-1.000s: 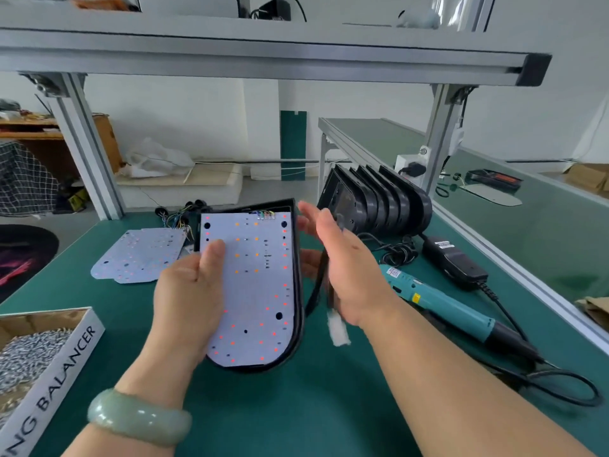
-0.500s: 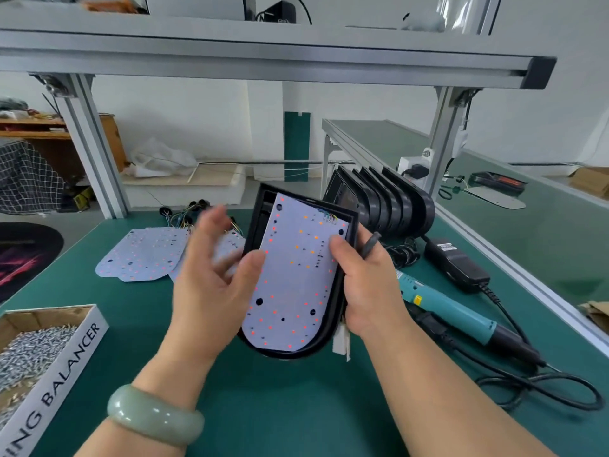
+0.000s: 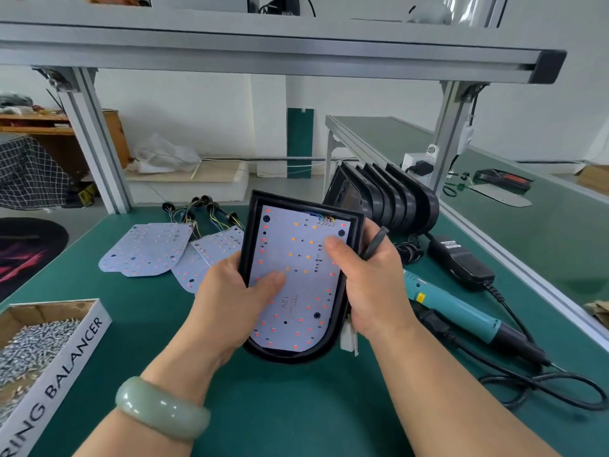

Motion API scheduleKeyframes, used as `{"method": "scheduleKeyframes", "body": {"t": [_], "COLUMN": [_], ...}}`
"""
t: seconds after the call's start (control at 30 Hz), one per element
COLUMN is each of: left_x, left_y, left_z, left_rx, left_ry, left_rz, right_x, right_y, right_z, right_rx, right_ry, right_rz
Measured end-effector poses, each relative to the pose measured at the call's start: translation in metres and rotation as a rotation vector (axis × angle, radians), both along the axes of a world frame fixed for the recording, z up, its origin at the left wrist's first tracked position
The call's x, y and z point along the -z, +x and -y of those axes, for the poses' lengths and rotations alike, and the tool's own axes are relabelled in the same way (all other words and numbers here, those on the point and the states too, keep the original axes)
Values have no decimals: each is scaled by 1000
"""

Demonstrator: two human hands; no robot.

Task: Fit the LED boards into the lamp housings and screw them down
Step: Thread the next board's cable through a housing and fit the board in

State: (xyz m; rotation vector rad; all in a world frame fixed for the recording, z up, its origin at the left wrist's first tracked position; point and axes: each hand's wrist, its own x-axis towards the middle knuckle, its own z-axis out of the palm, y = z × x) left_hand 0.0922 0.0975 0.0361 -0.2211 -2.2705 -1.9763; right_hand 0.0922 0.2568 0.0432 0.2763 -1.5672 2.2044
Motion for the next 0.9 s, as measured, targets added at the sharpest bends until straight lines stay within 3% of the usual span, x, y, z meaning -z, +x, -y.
{"method": "scheduleKeyframes", "body": {"t": [0.2,0.37,0.57,0.77,0.9], "left_x": [-4,-17,-22,-22,-24], "left_y": [1,-1,0,2,-2], "left_z": [7,6,5,2,1], "left_rx": [52,-198,-155,-88,-182], "left_ry": [13,-35,113,113,44], "left_rz": [31,-213,-240,-225,-287], "right_x": [0,-3,-2,2,2], "right_y": [2,7,8,6,6], "right_z": [0,5,4,5,5], "right_rx": [-1,7,-63,-24,-70], "right_ry": [118,280,216,239,247], "right_rz": [8,15,30,41,77]}}
